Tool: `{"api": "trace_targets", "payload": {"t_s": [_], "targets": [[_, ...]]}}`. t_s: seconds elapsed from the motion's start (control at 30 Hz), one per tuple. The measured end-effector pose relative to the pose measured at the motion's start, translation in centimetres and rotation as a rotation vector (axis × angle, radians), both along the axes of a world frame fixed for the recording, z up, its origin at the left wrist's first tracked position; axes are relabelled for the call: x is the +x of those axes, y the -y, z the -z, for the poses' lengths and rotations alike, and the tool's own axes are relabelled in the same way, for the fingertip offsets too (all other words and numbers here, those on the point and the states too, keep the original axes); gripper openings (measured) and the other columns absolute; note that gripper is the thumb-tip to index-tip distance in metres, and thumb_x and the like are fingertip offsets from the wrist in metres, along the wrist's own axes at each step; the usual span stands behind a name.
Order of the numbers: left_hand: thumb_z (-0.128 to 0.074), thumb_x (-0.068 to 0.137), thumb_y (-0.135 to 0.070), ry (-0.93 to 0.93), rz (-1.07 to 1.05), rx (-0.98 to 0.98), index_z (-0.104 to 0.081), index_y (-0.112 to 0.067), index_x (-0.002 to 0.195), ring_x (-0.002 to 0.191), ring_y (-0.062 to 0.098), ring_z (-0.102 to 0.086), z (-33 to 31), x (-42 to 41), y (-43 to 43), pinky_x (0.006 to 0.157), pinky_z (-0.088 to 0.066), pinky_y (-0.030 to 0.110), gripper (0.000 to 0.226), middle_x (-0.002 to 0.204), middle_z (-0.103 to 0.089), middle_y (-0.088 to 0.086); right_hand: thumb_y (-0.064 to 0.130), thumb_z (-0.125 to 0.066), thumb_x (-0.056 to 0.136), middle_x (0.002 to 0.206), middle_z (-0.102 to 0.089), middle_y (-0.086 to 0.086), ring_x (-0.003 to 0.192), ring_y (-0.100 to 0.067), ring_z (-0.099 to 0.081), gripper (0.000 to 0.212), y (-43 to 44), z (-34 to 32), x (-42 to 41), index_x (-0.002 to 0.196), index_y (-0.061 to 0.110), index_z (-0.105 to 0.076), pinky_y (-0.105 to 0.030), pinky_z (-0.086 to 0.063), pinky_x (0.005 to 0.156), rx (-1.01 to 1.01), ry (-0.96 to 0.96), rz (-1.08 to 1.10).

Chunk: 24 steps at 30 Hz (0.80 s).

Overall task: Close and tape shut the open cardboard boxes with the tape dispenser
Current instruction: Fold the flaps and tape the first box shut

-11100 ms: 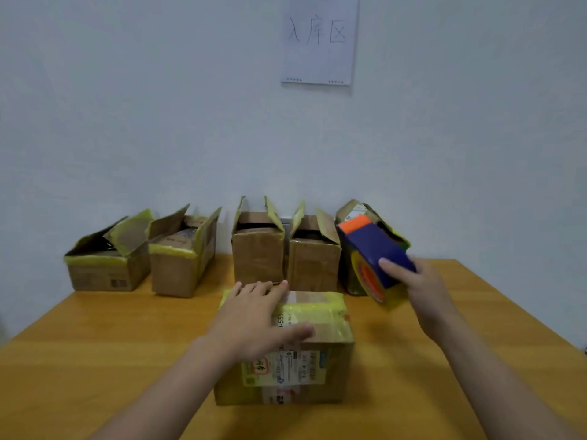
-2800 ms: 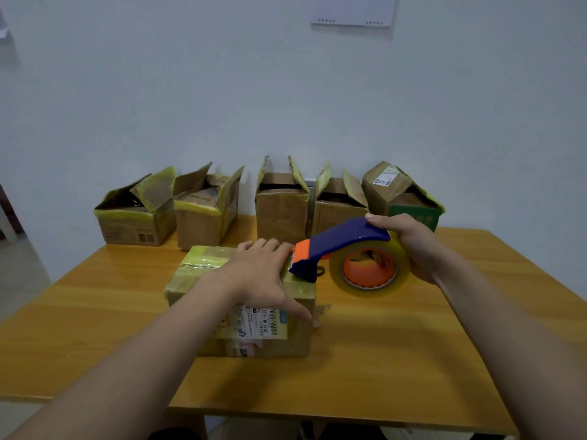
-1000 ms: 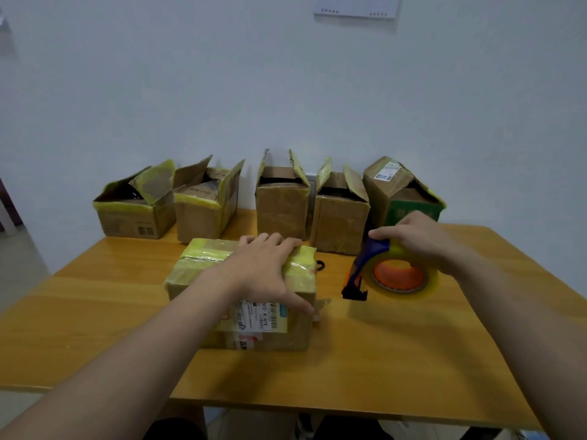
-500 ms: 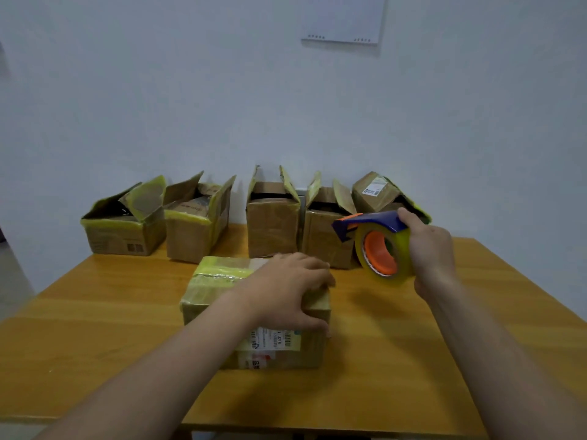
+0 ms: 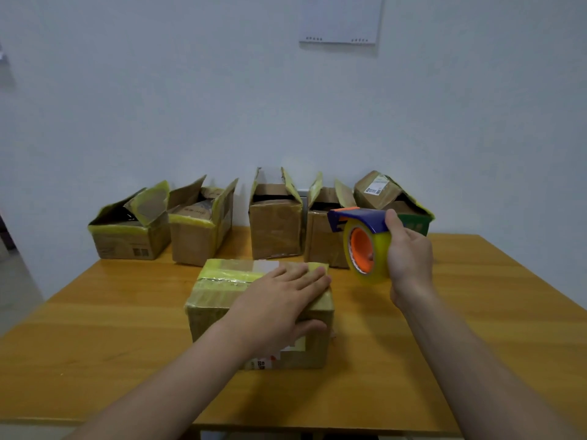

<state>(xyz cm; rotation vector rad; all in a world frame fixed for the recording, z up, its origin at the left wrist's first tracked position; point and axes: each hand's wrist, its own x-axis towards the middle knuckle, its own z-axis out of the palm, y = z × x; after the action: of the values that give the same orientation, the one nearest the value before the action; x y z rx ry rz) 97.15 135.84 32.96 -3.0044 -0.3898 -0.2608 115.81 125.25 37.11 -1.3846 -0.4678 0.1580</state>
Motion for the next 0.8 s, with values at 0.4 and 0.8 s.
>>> {"api": "trace_targets", "payload": {"t_s": [0.4, 0.8], "targets": [[-0.022, 0.095, -0.078, 0.004, -0.265, -0.005, 0.0, -0.027, 0.165, 0.159, 0.013, 0.001, 0.5, -2.8, 0.5, 0.127, 0.0, 0.037, 0.089, 0.172, 0.001, -0.006, 0.05, -0.054, 0.101, 0.068, -0.067, 0.002, 0.065, -0.013, -0.06, 0.046, -0.8, 1.2, -1.0, 0.082, 0.012, -0.072, -0.027, -0.046, 0.062, 0.016, 0.009, 0.001], [0.02, 0.072, -0.089, 0.025, -0.582, -0.096, 0.009, -0.03, 0.164, 0.159, 0.038, 0.008, 1.2, -5.8, -0.1, 0.129, -0.002, 0.051, 0.11, 0.171, 0.004, 0.02, 0.049, -0.053, 0.102, 0.065, -0.065, 0.007, 0.053, 0.002, -0.058, 0.04, -1.9, 1.7, -2.6, 0.08, 0.019, -0.068, -0.016, -0.043, 0.053, 0.063, 0.059, -0.033]]}}
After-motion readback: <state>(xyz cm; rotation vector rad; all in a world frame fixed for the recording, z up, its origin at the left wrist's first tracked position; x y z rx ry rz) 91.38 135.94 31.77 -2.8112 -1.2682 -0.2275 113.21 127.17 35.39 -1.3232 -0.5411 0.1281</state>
